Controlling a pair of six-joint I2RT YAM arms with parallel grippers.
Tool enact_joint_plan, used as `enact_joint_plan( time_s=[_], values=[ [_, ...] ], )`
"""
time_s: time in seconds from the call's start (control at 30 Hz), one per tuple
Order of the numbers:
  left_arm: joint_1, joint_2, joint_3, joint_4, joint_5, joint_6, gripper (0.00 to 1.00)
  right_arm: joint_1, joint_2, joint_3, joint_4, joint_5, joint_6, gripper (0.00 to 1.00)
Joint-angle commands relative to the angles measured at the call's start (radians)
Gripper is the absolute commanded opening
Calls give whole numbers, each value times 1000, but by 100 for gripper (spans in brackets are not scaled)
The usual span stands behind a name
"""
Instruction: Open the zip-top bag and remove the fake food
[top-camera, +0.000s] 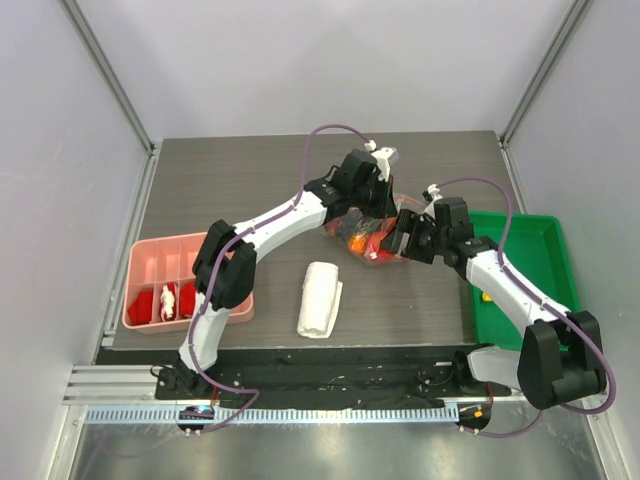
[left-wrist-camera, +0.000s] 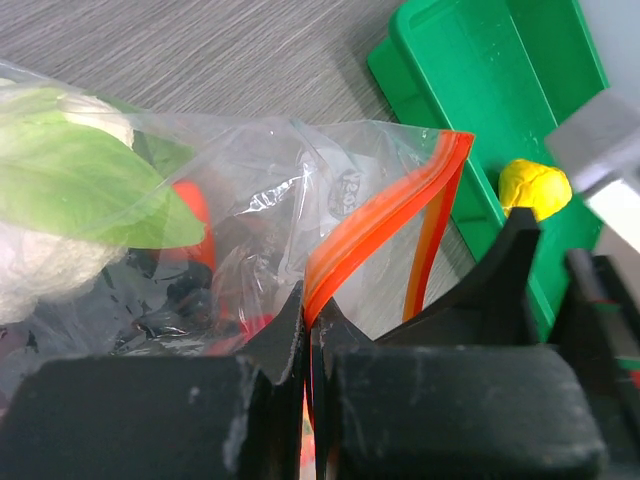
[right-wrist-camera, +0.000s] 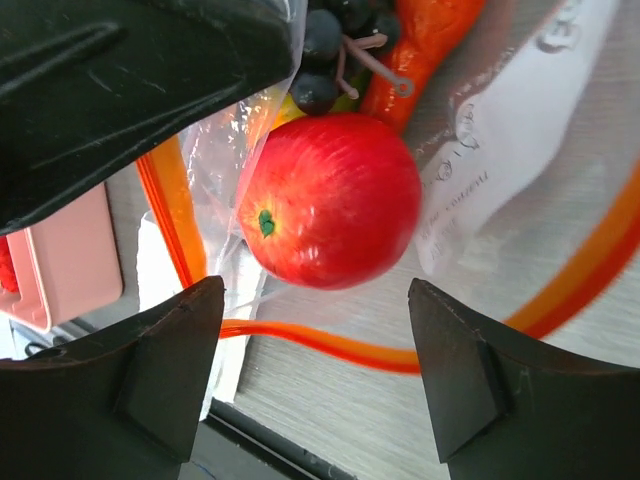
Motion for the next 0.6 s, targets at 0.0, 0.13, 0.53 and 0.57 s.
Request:
enact_joint_plan(
  time_s=[0.0,0.13,0.53,0.57],
  values=[
    [-5,-67,1,16,-7,-8,0,11,18,-44,172,-74,-5,82],
    [-11,-62,17,10,-4,-9,0,12,62,-84,273,-89,6,85],
    [-24,-58,24,1,-4,-9,0,15,182,-86,442,11,30,89],
    [-24,-58,23,1,-6,-11,0,14,188,-82,448,12,35,87]
  ],
)
